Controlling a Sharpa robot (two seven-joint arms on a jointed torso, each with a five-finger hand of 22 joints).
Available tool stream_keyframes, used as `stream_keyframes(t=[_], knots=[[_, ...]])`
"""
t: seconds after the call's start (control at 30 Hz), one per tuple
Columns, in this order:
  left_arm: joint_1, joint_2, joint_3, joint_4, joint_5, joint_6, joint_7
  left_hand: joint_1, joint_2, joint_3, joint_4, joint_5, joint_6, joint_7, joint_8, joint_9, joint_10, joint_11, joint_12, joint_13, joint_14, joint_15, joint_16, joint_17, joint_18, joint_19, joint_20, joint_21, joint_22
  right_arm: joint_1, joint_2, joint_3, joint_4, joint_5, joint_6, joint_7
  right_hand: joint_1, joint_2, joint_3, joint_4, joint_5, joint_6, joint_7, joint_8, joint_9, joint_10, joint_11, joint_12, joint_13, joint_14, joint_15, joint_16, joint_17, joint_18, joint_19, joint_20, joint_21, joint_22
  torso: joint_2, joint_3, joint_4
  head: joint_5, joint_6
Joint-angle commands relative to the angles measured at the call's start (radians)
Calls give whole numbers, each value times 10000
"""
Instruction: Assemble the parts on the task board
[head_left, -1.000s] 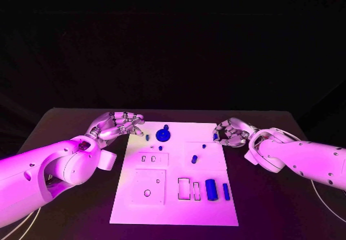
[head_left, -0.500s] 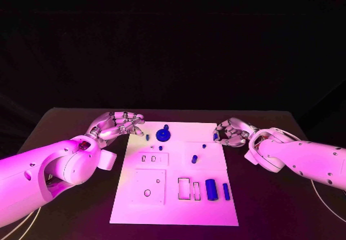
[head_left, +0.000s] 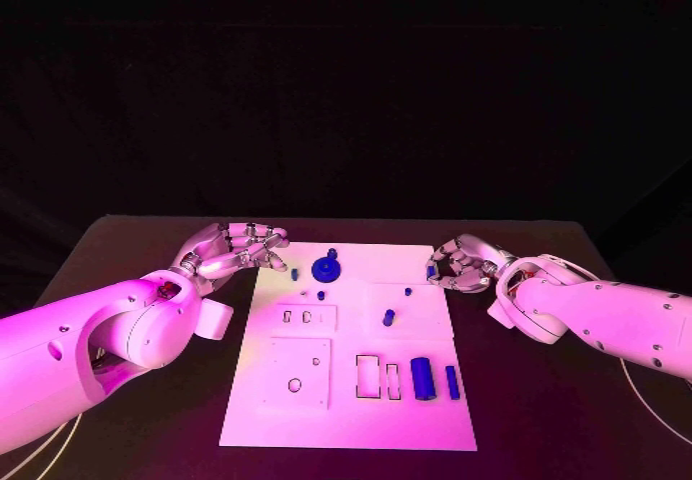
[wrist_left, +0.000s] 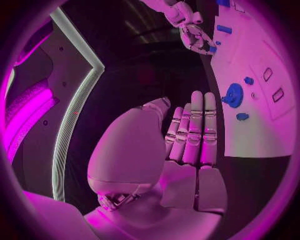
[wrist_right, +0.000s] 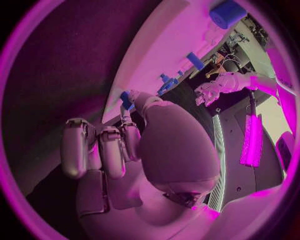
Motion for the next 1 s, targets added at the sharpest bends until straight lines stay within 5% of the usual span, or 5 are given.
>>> stream_keyframes(t=[0.03,0.67,1.0], knots=[[7,11,5,15,24,167,73,-37,-53,74,-6,-56,-86,326,49,17,-32,40,-34,9,-57,-11,67,8,111,-62,21,36,8,-8,28,0,10,-139,-209,-111,-21,111,94,-5,-7,122,-24,91,29,30,-82,60,846,880,-83,27,2010,-26,69,-26,67,1198,3,-2,-6,18,-1],[6,10,4,-13,23,179,51,-37,-53,74,-6,-56,-86,326,49,17,-32,40,-34,9,-57,-11,67,8,111,-62,21,36,8,55,-86,20,633,-266,-1287,-1133,37,356,597,-301,24,164,-111,306,148,36,-179,45,849,863,-187,-4,1934,-19,65,-140,23,1195,-7,-4,5,40,6],[6,22,4,16,-6,114,-9,-22,-58,105,-29,-54,-90,323,58,30,-31,36,-33,12,-65,-14,81,27,115,-71,20,56,16,467,-168,48,1591,-109,-1528,-1798,-152,380,688,-283,6,112,-93,328,166,71,-162,71,880,865,-176,-4,1936,-30,93,-140,55,1226,-16,-20,-3,46,14]])
